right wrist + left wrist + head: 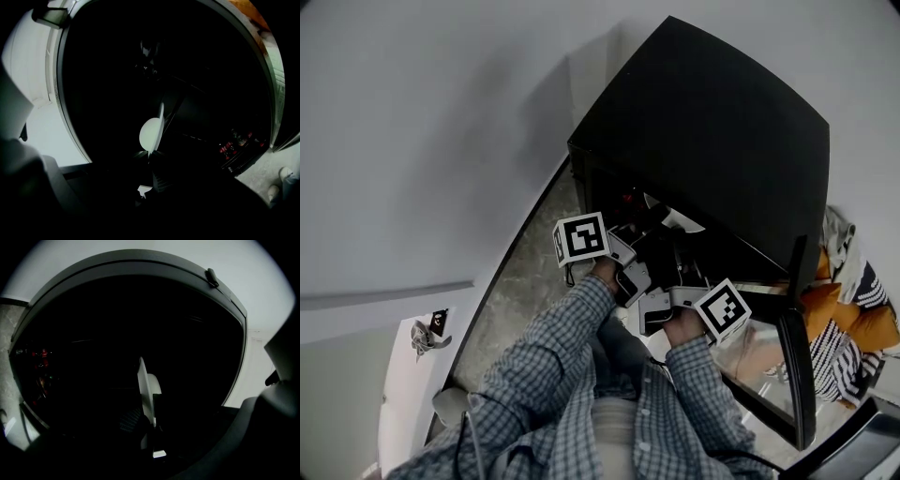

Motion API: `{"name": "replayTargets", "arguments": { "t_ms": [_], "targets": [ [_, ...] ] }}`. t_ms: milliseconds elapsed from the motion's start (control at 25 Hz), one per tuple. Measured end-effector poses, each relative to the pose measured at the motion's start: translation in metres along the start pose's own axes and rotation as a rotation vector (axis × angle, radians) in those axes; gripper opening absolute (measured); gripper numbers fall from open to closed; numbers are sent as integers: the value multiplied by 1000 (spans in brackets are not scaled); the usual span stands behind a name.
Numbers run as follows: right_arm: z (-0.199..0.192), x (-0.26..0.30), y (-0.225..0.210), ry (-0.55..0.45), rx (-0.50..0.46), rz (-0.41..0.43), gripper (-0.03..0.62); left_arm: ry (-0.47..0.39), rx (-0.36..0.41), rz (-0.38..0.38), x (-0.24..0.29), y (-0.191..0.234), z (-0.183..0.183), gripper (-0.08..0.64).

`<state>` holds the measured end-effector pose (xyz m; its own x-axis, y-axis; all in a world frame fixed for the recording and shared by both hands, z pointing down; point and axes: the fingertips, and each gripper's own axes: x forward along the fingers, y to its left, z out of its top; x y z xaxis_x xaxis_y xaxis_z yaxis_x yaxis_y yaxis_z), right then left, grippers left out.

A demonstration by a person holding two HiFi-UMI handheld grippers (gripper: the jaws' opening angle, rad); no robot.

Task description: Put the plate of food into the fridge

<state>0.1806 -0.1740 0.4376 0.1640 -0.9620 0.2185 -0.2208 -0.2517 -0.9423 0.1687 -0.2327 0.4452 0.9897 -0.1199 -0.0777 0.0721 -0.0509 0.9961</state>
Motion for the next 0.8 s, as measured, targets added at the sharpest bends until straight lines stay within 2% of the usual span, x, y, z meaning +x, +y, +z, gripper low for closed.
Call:
{"name": "replayTargets", "arguments": {
  "t_ms": [240, 440, 800],
  "targets": [
    [7, 9, -1, -31, 44, -6, 31, 41, 1, -97, 4, -15, 1, 100],
    [19, 14, -7, -66, 61, -20, 31, 61, 15, -66, -8, -11, 0, 114],
    [32, 30, -15, -126, 57, -44, 31, 29, -29, -60, -56, -10, -11, 114]
  ]
}}
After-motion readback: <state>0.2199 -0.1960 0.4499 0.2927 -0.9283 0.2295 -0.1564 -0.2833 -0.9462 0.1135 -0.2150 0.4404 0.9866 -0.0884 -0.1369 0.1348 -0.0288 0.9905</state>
